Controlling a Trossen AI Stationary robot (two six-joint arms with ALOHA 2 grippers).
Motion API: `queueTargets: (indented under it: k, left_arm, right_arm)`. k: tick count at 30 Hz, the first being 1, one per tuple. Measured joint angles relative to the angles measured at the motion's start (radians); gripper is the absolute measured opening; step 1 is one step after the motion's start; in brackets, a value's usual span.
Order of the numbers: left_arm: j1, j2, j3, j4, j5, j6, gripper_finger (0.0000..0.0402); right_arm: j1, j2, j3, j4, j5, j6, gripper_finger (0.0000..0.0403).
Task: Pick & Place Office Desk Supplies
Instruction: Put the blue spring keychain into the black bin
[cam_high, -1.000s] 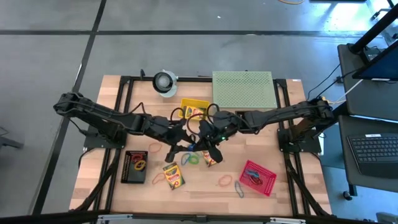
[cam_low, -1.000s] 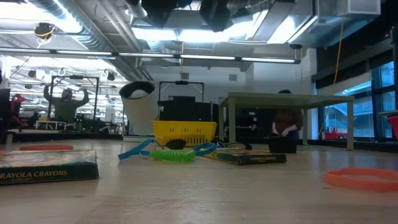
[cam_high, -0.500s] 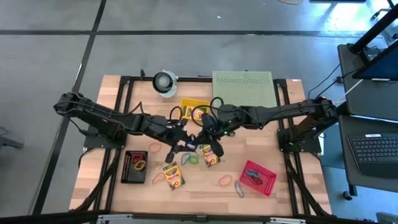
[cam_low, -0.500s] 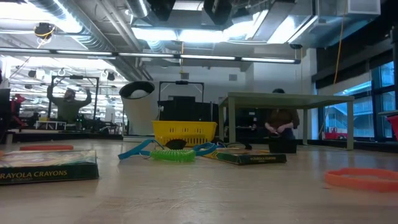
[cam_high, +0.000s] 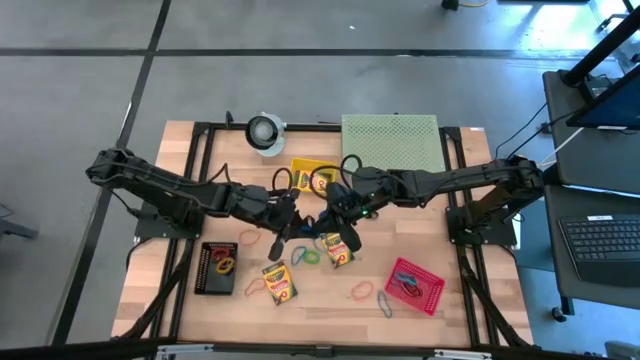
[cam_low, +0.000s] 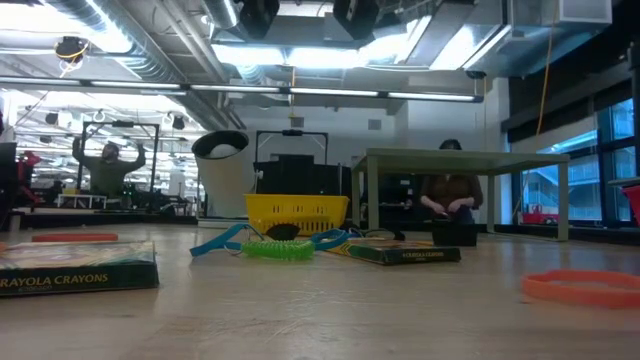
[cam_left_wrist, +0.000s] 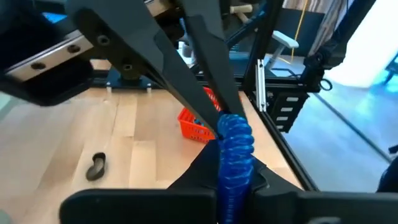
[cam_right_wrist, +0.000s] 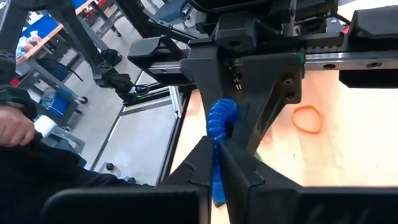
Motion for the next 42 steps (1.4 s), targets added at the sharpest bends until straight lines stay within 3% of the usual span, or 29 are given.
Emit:
queueTargets:
  k: [12, 18, 26, 31, 36, 42]
  left_arm:
    - [0.0, -0.024, 0.001, -0.04, -0.043, -0.164, 0.0006]
    - [-0.012, -0.072, 0.001, -0.194, -0.054, -0.265, 0.0006]
    - [-0.103, -0.173, 0.083, -0.576, -0.053, -0.43, 0.0006]
    - [-0.212, -0.184, 0.172, -0.872, -0.053, -0.559, 0.0006]
    - [-0.332, -0.164, 0.175, -1.057, -0.061, -0.712, 0.0006]
    - [-0.45, -0.115, 0.175, -1.207, -0.078, -0.873, 0.0006]
  right_arm:
    - [-0.006, -0.022, -0.001, -0.02, 0.004, 0.051, 0.014]
    - [-0.023, -0.022, -0.001, -0.034, 0.004, 0.081, 0.0183]
    - [-0.042, -0.055, -0.001, -0.109, 0.01, 0.079, 0.0179]
    - [-0.041, -0.113, -0.001, -0.197, 0.081, 0.076, 0.0162]
    - [-0.031, -0.176, -0.001, -0.254, 0.128, 0.07, 0.0145]
    - [0.011, -0.218, 0.0, -0.441, 0.188, 0.046, 0.0128]
